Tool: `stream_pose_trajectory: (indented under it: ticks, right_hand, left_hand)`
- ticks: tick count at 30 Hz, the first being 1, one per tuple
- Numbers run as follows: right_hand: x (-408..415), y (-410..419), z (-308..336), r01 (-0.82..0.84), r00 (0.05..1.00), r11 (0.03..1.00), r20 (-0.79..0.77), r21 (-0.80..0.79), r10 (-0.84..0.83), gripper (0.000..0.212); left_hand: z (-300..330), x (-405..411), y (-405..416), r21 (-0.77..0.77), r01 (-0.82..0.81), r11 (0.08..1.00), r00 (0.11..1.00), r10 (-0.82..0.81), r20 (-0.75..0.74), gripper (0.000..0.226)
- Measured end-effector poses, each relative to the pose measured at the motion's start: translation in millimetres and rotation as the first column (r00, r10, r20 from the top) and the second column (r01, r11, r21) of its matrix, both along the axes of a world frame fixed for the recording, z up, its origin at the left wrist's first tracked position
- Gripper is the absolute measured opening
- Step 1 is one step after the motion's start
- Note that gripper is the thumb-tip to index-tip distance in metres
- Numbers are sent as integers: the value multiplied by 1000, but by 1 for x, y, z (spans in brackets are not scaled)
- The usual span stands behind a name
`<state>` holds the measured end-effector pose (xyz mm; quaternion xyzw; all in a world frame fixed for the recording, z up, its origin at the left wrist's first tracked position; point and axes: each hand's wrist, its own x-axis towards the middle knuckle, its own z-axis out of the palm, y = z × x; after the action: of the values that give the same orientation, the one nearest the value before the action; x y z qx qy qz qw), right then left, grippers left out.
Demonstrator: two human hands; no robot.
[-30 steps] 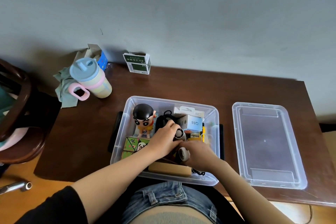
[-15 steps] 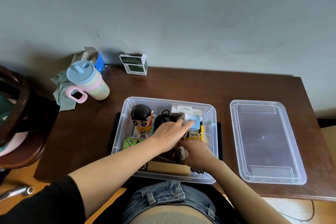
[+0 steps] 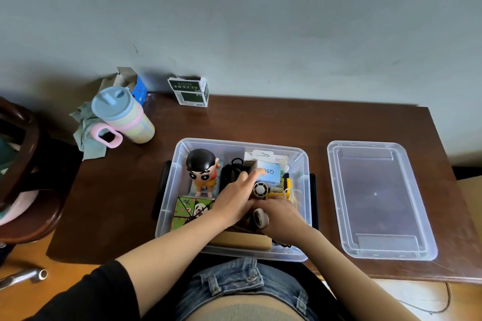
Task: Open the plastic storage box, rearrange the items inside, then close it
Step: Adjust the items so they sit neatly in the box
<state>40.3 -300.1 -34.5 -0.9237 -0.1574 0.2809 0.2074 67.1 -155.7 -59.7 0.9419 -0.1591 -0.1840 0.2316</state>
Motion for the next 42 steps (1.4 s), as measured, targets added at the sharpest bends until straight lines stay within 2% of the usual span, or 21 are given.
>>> stream_pose_trajectory:
  ticks: [3, 6, 9, 13, 17, 20, 22, 23, 25, 27, 28, 31, 35, 38, 42]
  right_hand:
    - [1, 0, -1, -18, 1000, 999, -5, -35, 18, 22]
    - [3, -2, -2, -47, 999, 998, -1, -35, 47, 22]
    - [5, -4, -1, -54, 998, 998, 19, -22, 54, 24]
    - [9, -4, -4, -78, 997, 996, 23, -51, 79, 26]
    - [12, -4, -7, -139, 990, 983, -23, -117, 138, 46]
    - [21, -10, -1, -124, 976, 991, -186, -55, 112, 60]
    - [29, -12, 4, -13, 938, 1000, -346, 21, 20, 51]
    - [31, -12, 4, 56, 932, 998, -359, 18, -46, 41]
    - [33, -8, 2, 144, 966, 984, -199, -104, -162, 30]
    - [32, -3, -6, 136, 988, 959, -42, -251, -151, 25]
    - [33, 0, -9, 127, 989, 952, -38, -278, -143, 26]
    - [38, 2, -15, 131, 971, 951, -158, -279, -180, 32]
    - [44, 2, -13, 35, 980, 914, -168, -404, -111, 51]
    - [45, 7, -7, -26, 975, 892, -207, -452, -77, 43]
    - [30, 16, -3, -133, 970, 867, -241, -480, 16, 36]
  left_hand:
    - [0, -1, 2, -16, -26, 1000, 1000, 26, -18, 49]
    - [2, -4, 6, -9, -11, 1000, 1000, 11, 11, 34]
    - [5, -3, 9, 34, 18, 999, 998, -20, 65, 29]
    - [10, 1, 12, 19, -3, 1000, 999, 2, 48, 24]
    - [11, 3, 14, 20, -73, 997, 997, 73, -26, 23]
    - [13, 5, 13, 15, -89, 996, 992, 90, -85, 24]
    - [15, 8, 11, -5, -110, 994, 985, 108, -135, 25]
    - [16, 10, 11, -9, -116, 993, 983, 113, -145, 25]
    - [17, 15, 12, -15, -117, 993, 982, 113, -154, 25]
    - [18, 18, 12, -23, -105, 994, 978, 99, -184, 26]
    - [18, 20, 11, -18, -98, 995, 975, 92, -203, 27]
    - [15, 23, 7, 24, -111, 994, 953, 113, -280, 34]
    - [8, 24, 1, -34, -275, 961, 857, 229, -462, 39]
    - [5, 22, -2, -51, -383, 922, 798, 302, -522, 41]
    - [4, 23, -4, 3, -392, 920, 764, 328, -556, 36]
